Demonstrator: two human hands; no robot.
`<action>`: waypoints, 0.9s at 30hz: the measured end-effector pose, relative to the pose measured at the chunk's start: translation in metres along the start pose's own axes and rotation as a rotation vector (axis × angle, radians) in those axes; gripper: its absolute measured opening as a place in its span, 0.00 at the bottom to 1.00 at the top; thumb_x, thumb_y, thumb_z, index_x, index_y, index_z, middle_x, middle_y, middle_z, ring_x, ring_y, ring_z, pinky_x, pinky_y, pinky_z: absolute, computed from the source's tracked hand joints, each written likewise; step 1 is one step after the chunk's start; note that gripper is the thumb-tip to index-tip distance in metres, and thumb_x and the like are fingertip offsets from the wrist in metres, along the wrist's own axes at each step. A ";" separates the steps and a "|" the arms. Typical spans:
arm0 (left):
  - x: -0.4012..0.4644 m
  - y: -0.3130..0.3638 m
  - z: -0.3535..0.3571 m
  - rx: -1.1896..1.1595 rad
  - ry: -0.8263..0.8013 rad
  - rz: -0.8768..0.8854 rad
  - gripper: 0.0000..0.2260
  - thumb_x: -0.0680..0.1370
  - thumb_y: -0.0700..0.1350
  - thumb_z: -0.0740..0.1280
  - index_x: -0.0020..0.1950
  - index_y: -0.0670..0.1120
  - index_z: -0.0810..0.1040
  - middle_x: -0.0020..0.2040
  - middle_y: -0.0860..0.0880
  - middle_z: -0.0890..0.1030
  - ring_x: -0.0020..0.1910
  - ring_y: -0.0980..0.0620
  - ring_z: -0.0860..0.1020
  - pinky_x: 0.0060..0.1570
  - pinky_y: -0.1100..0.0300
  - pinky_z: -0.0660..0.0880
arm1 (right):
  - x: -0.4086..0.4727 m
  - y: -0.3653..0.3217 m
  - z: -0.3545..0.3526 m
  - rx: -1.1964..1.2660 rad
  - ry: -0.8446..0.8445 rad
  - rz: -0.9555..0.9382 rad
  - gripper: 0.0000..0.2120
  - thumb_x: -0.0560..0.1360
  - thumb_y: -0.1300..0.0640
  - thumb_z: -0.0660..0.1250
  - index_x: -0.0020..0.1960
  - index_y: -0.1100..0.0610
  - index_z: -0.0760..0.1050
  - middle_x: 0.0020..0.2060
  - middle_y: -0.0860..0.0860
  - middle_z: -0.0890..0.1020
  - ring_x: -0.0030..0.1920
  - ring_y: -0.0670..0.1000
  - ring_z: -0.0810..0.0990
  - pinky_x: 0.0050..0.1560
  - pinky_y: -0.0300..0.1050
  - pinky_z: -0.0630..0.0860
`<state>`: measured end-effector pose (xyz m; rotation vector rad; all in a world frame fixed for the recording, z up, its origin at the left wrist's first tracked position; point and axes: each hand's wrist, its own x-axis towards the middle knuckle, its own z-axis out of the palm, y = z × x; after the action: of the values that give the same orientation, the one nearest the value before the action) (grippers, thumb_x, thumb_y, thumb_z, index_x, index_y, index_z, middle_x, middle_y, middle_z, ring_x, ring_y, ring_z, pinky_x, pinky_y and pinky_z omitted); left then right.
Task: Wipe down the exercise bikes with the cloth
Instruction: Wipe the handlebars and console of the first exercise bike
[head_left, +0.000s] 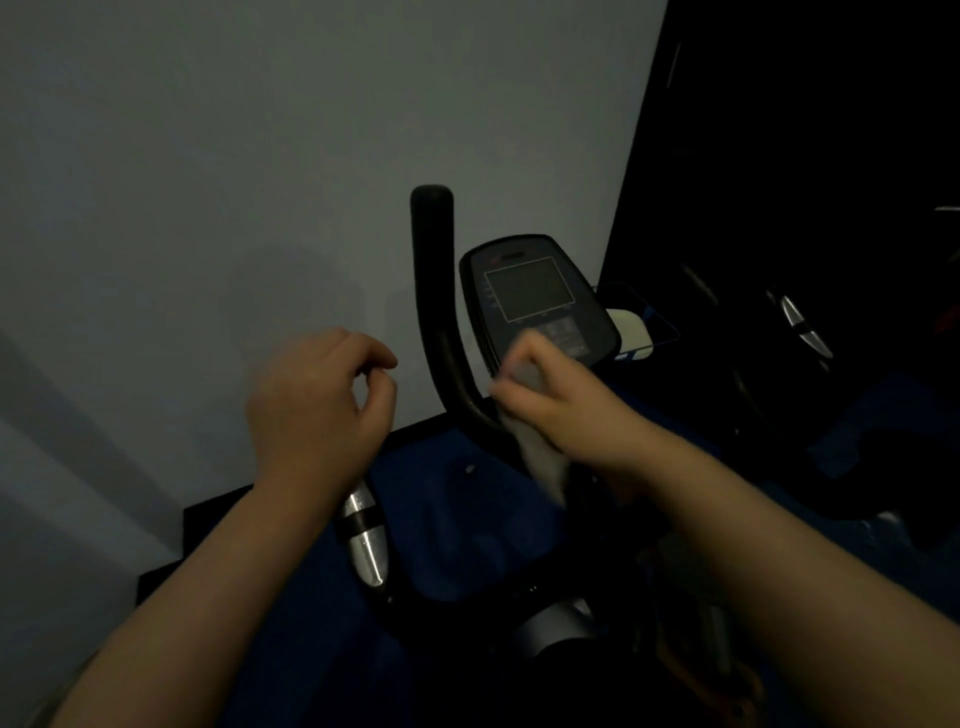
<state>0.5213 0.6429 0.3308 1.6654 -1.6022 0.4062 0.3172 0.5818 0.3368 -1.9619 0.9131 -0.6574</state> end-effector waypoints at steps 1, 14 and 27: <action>0.000 0.000 0.000 0.013 -0.006 0.003 0.06 0.71 0.40 0.66 0.42 0.48 0.81 0.36 0.52 0.79 0.37 0.53 0.75 0.35 0.66 0.57 | 0.015 -0.006 0.008 0.021 0.010 0.014 0.08 0.78 0.56 0.64 0.46 0.59 0.67 0.36 0.48 0.73 0.37 0.43 0.72 0.38 0.35 0.70; -0.002 0.002 0.001 0.072 -0.043 -0.002 0.06 0.72 0.40 0.66 0.43 0.47 0.81 0.38 0.50 0.79 0.38 0.52 0.75 0.37 0.65 0.57 | 0.006 -0.003 0.023 0.079 0.140 -0.052 0.08 0.78 0.56 0.63 0.44 0.57 0.66 0.38 0.49 0.72 0.38 0.44 0.71 0.40 0.36 0.70; -0.051 0.073 0.028 -0.314 -0.386 0.067 0.14 0.79 0.45 0.56 0.61 0.51 0.75 0.64 0.55 0.75 0.71 0.57 0.64 0.74 0.45 0.53 | -0.095 0.029 0.034 -0.104 0.378 -0.105 0.09 0.70 0.55 0.65 0.40 0.49 0.64 0.39 0.44 0.69 0.41 0.47 0.70 0.40 0.38 0.66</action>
<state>0.4361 0.6661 0.2997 1.5105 -1.8901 -0.1433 0.2753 0.6630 0.2854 -2.0240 1.0927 -1.0870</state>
